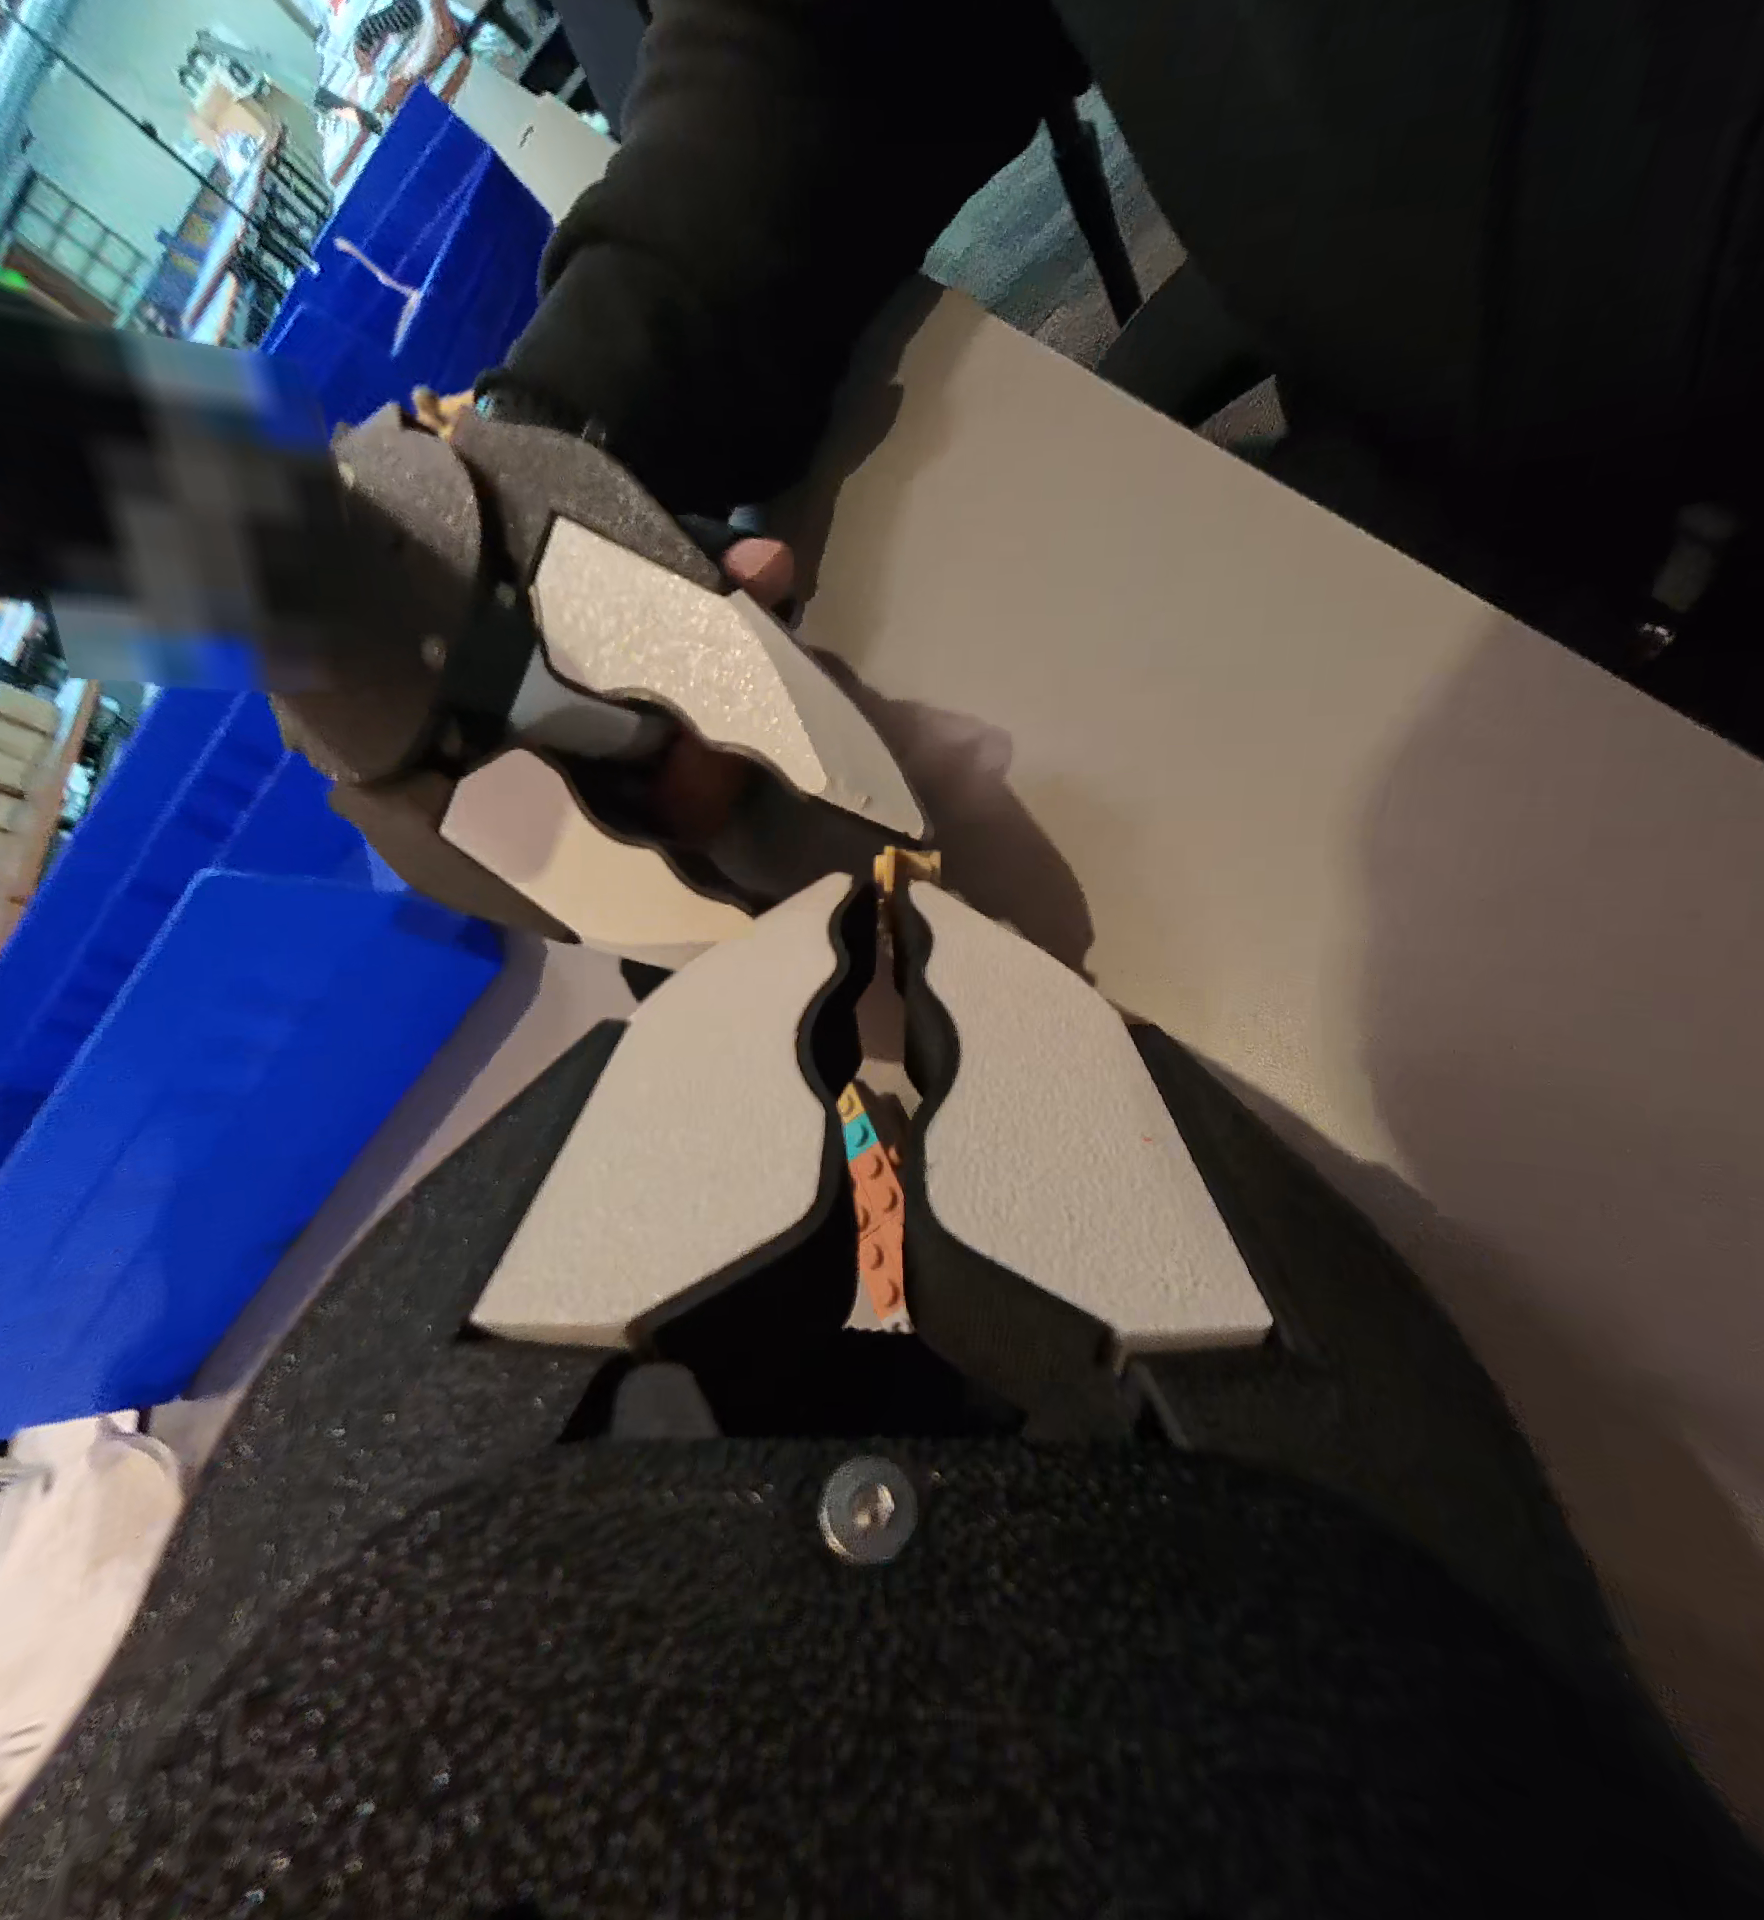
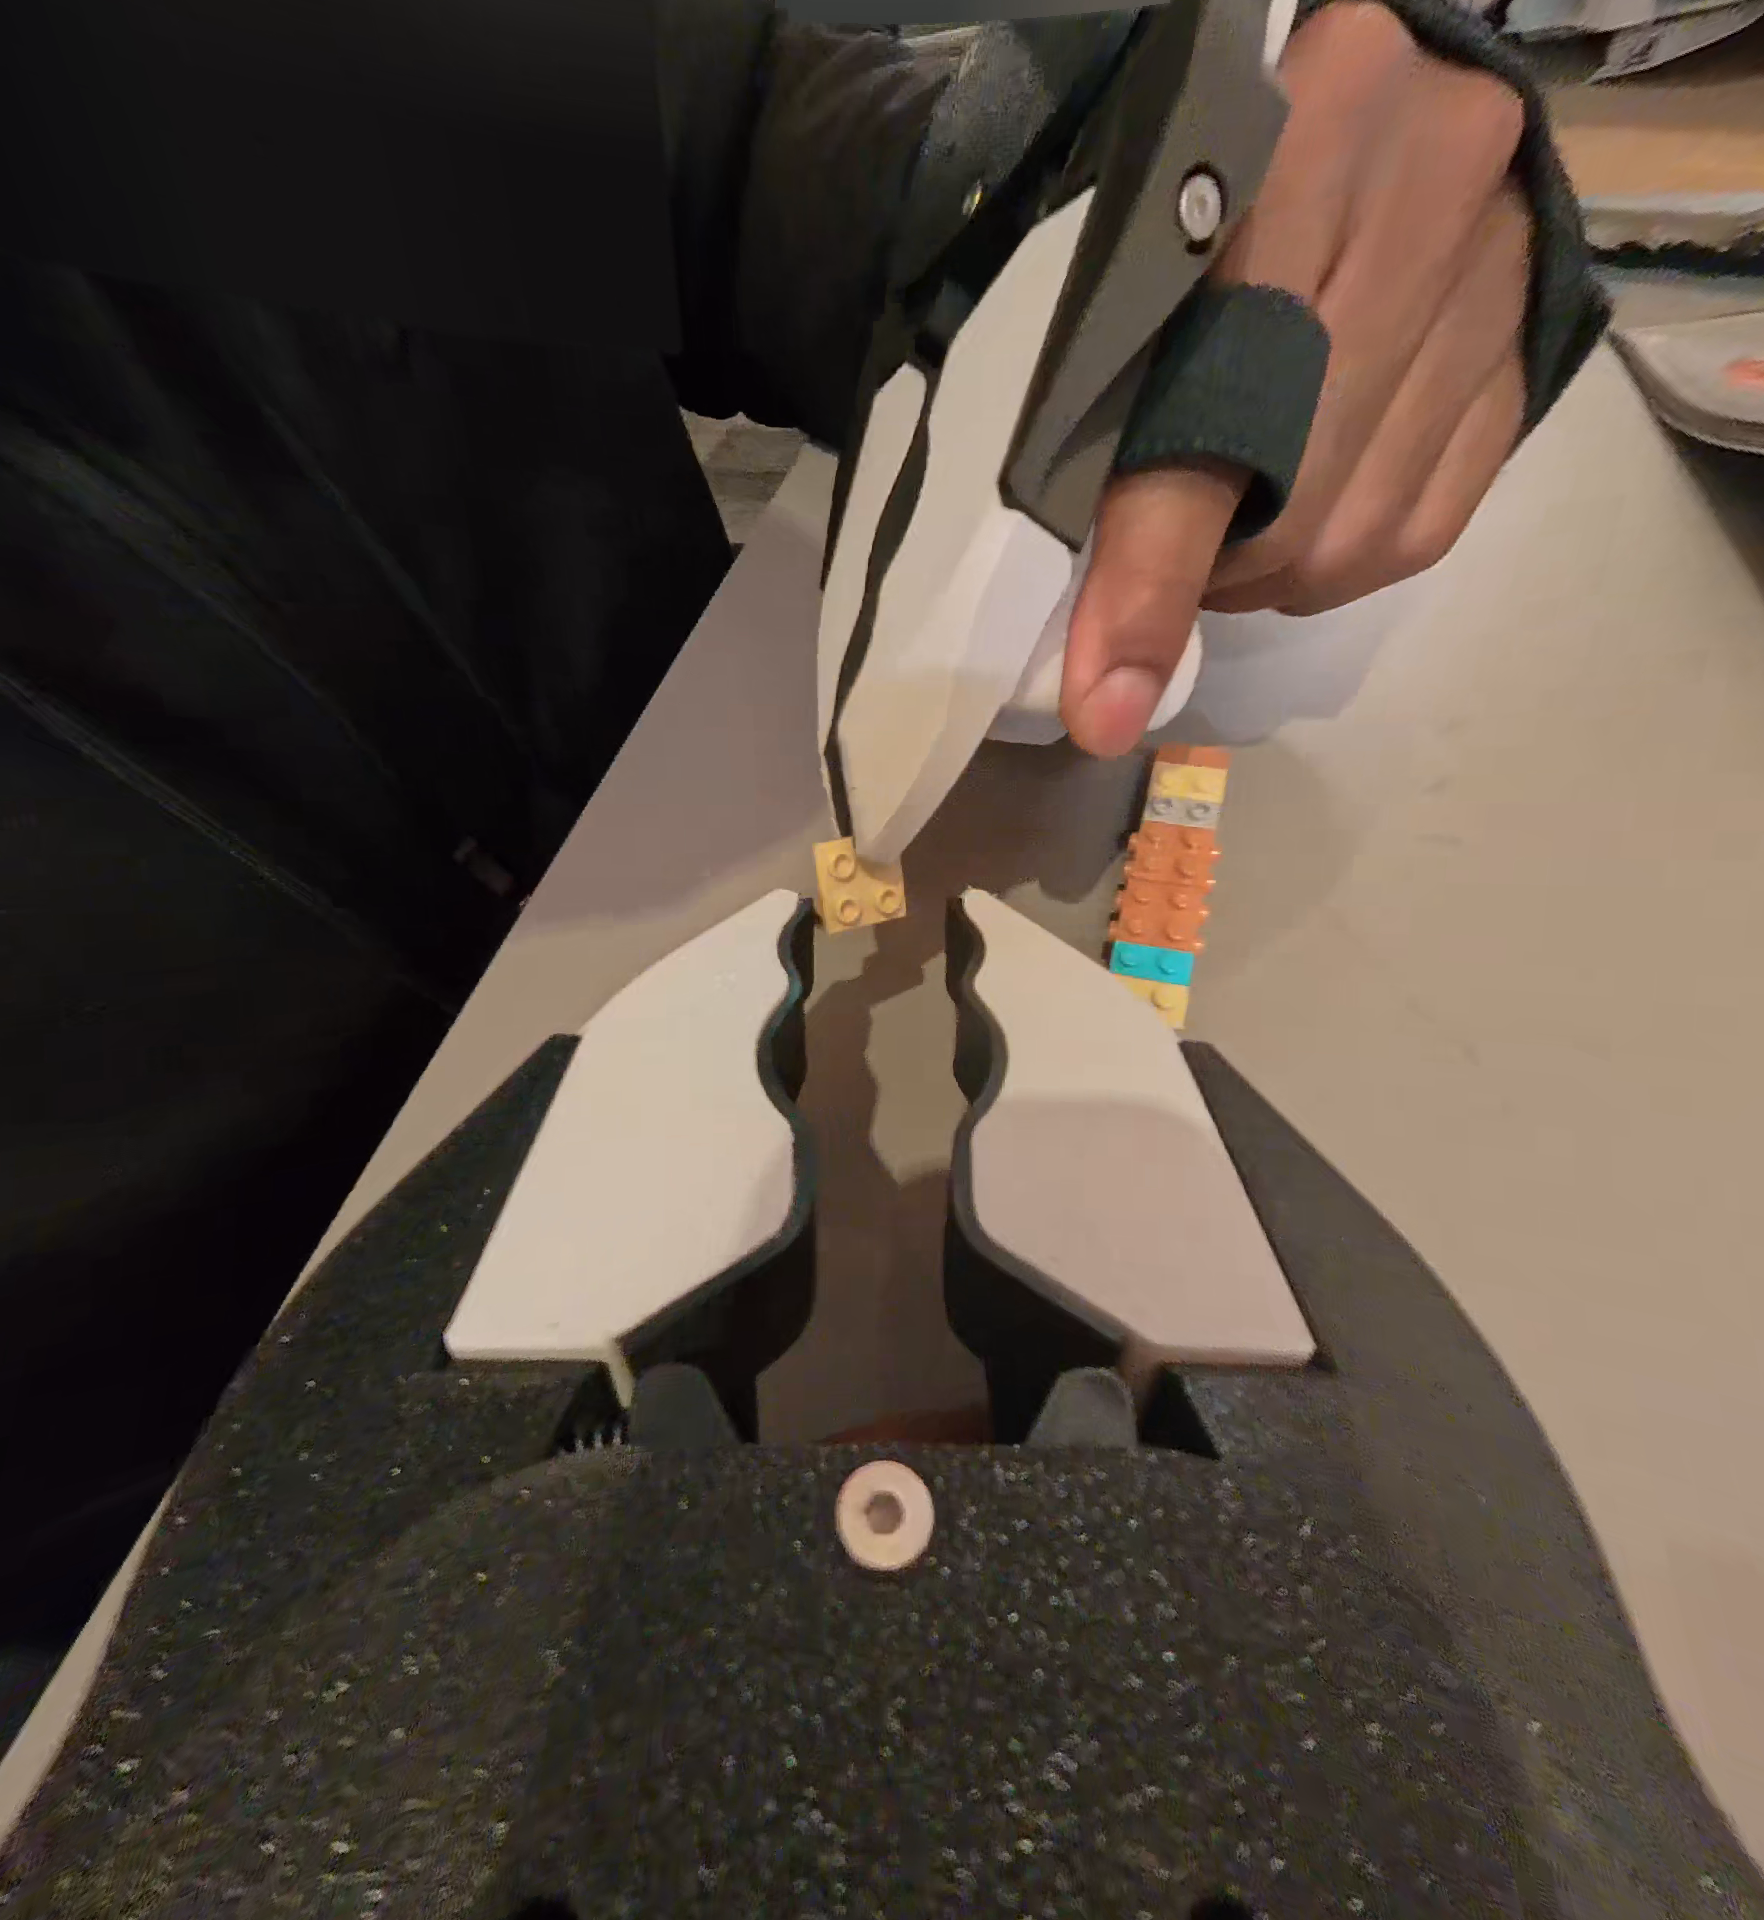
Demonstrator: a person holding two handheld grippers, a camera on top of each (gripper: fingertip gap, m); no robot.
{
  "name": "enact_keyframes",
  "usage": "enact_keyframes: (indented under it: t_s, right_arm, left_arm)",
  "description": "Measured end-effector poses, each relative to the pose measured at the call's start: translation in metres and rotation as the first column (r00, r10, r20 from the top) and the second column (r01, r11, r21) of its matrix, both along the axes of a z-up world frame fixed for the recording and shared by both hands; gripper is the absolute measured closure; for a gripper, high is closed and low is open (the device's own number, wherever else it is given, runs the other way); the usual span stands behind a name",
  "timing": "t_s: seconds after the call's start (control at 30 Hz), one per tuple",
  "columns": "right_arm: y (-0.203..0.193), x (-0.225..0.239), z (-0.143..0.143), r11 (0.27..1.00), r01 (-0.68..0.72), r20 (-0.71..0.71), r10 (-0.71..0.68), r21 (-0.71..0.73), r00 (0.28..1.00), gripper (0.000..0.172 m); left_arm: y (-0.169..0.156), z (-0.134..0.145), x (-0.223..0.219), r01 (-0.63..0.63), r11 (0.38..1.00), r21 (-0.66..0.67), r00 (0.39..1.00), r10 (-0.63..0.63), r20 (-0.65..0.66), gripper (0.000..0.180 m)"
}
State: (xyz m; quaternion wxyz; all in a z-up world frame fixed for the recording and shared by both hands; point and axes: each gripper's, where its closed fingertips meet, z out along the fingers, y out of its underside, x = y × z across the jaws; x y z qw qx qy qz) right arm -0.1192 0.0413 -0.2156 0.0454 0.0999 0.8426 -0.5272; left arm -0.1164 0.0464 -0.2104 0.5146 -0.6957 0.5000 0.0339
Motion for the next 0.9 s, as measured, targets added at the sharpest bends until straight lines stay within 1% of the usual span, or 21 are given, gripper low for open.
enact_keyframes:
  t_s: [0.13,0.23,0.33,0.43,0.5,0.57,0.63,0.7,0.73,0.8,0.9]
  right_arm:
    - [-0.004,0.007,-0.002,0.999,-0.042,0.009,0.042,0.015,0.999,0.148]
    - [-0.006,0.010,-0.005,0.998,-0.058,0.010,0.058,0.034,0.998,0.154]
    - [-0.006,0.007,-0.004,0.999,-0.041,-0.011,0.042,0.031,0.999,0.154]
    - [0.000,-0.011,-0.001,0.998,0.064,-0.076,-0.062,0.024,0.995,0.155]
    - [0.005,-0.023,0.007,0.990,0.143,-0.146,-0.144,-0.011,0.979,0.155]
    - [0.010,-0.034,0.018,0.975,0.213,-0.227,-0.220,-0.056,0.949,0.155]
    - [0.015,-0.043,0.031,0.956,0.273,-0.303,-0.294,-0.110,0.906,0.156]
    - [0.017,-0.047,0.043,0.937,0.302,-0.354,-0.347,-0.179,0.868,0.156]
    - [0.018,-0.048,0.048,0.927,0.313,-0.366,-0.369,-0.205,0.854,0.156]
    - [0.021,-0.053,0.055,0.905,0.345,-0.387,-0.420,-0.250,0.821,0.156]
    - [0.023,-0.058,0.059,0.881,0.373,-0.408,-0.467,-0.291,0.784,0.156]
  left_arm:
    - [-0.001,-0.004,0.005,0.026,1.000,0.011,0.999,-0.025,-0.042,0.177]
    - [-0.001,-0.003,0.007,0.035,0.999,0.018,0.999,-0.035,-0.034,0.177]
    - [0.001,-0.002,0.005,0.012,1.000,0.020,1.000,-0.012,-0.009,0.176]
    - [0.009,0.000,-0.008,-0.083,0.996,0.015,0.996,0.082,0.039,0.172]
    - [0.014,0.008,-0.020,-0.152,0.988,0.017,0.982,0.149,0.115,0.171]
    - [0.017,0.018,-0.030,-0.207,0.978,0.006,0.955,0.201,0.219,0.169]
    - [0.020,0.029,-0.041,-0.265,0.964,-0.020,0.908,0.257,0.331,0.166]
    - [0.023,0.037,-0.053,-0.316,0.945,-0.078,0.836,0.317,0.448,0.165]
    - [0.023,0.040,-0.056,-0.321,0.940,-0.117,0.795,0.335,0.505,0.163]
    - [0.024,0.043,-0.063,-0.320,0.927,-0.197,0.703,0.372,0.606,0.164]
    - [0.022,0.044,-0.061,-0.230,0.918,-0.324,0.567,0.397,0.721,0.165]
